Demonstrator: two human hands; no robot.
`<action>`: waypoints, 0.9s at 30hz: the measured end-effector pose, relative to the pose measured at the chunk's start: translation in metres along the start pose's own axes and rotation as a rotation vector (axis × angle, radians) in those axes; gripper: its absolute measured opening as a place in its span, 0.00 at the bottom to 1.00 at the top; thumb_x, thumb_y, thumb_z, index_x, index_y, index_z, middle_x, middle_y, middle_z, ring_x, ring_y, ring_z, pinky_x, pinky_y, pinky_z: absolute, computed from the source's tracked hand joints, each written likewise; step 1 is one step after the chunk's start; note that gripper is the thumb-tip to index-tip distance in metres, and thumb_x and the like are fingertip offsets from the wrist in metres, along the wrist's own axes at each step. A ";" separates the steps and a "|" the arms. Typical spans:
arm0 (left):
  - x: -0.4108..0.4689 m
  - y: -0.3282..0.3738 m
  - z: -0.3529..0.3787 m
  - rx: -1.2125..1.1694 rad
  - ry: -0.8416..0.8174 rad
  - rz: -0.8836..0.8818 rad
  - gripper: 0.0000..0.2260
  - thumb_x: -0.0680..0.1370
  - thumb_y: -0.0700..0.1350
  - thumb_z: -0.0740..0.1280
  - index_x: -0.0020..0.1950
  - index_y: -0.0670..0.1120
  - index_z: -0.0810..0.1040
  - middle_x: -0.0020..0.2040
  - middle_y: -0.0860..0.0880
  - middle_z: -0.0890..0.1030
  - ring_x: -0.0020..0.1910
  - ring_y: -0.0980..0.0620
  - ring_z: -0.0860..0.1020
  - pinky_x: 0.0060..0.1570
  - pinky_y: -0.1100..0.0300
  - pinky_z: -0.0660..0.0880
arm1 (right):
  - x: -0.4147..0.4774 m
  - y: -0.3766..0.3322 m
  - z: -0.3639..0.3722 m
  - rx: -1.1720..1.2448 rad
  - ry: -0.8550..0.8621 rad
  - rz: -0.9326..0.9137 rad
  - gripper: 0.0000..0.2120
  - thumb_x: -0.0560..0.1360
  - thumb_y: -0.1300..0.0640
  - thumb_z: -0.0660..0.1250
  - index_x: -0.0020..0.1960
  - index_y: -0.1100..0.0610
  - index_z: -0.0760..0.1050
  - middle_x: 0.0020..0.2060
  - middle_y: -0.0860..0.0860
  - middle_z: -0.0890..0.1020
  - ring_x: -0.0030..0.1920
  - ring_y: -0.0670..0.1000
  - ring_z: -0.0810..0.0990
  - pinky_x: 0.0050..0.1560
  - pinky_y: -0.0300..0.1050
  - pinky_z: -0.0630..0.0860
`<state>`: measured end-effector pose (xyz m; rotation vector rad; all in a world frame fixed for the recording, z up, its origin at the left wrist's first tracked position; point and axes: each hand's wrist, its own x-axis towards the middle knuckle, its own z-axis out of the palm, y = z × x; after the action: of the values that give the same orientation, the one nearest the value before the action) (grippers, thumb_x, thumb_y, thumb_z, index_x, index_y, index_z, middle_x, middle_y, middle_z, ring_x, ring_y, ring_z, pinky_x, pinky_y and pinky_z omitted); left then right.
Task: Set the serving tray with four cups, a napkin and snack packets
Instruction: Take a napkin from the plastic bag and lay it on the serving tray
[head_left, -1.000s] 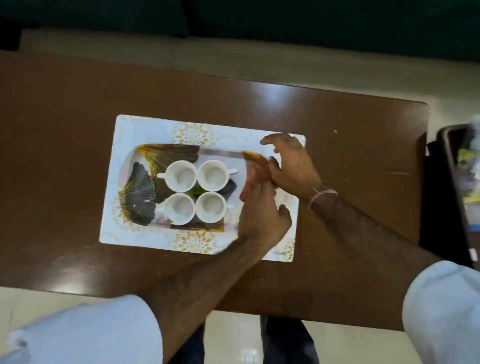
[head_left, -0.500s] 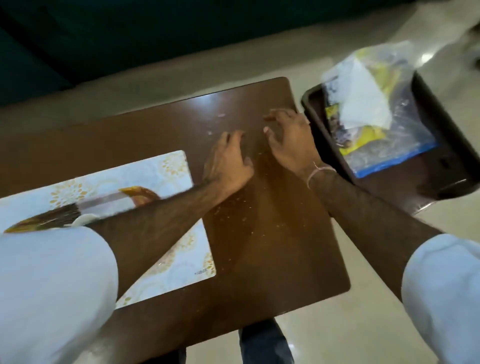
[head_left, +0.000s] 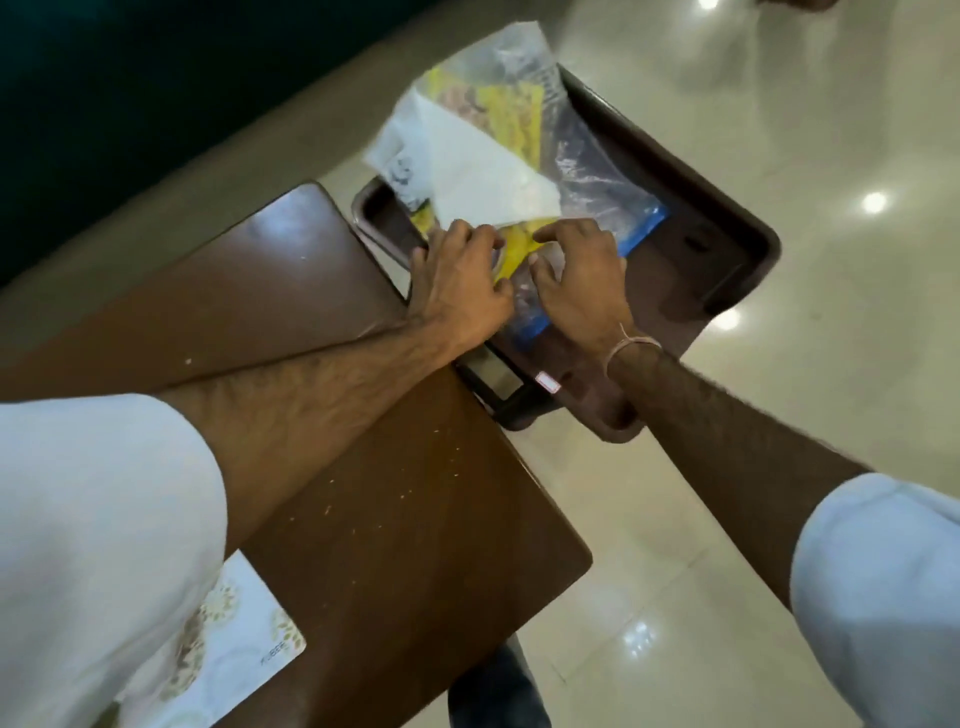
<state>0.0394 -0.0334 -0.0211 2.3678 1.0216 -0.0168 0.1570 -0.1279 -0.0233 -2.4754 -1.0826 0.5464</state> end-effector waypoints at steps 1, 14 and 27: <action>0.004 0.009 0.007 0.025 -0.023 0.029 0.21 0.73 0.52 0.66 0.65 0.48 0.76 0.60 0.44 0.77 0.63 0.41 0.73 0.65 0.43 0.66 | 0.000 0.011 -0.003 0.012 0.008 0.024 0.15 0.78 0.54 0.64 0.63 0.56 0.77 0.63 0.55 0.77 0.65 0.58 0.73 0.65 0.59 0.70; 0.024 0.054 0.049 0.128 -0.163 0.047 0.09 0.72 0.49 0.69 0.50 0.47 0.81 0.48 0.45 0.83 0.50 0.42 0.81 0.48 0.51 0.78 | -0.003 0.076 -0.008 0.392 0.220 0.385 0.10 0.75 0.65 0.66 0.55 0.59 0.77 0.51 0.53 0.82 0.51 0.49 0.80 0.52 0.36 0.77; 0.000 0.064 0.019 -0.538 0.321 0.053 0.05 0.81 0.44 0.62 0.49 0.46 0.67 0.43 0.46 0.75 0.42 0.46 0.74 0.42 0.55 0.70 | 0.043 0.030 -0.008 0.718 0.289 0.248 0.09 0.75 0.64 0.69 0.51 0.58 0.86 0.43 0.52 0.87 0.41 0.46 0.82 0.46 0.37 0.79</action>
<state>0.0863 -0.0777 -0.0062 1.9305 0.9561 0.6000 0.2062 -0.1163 -0.0393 -1.9631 -0.3673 0.5104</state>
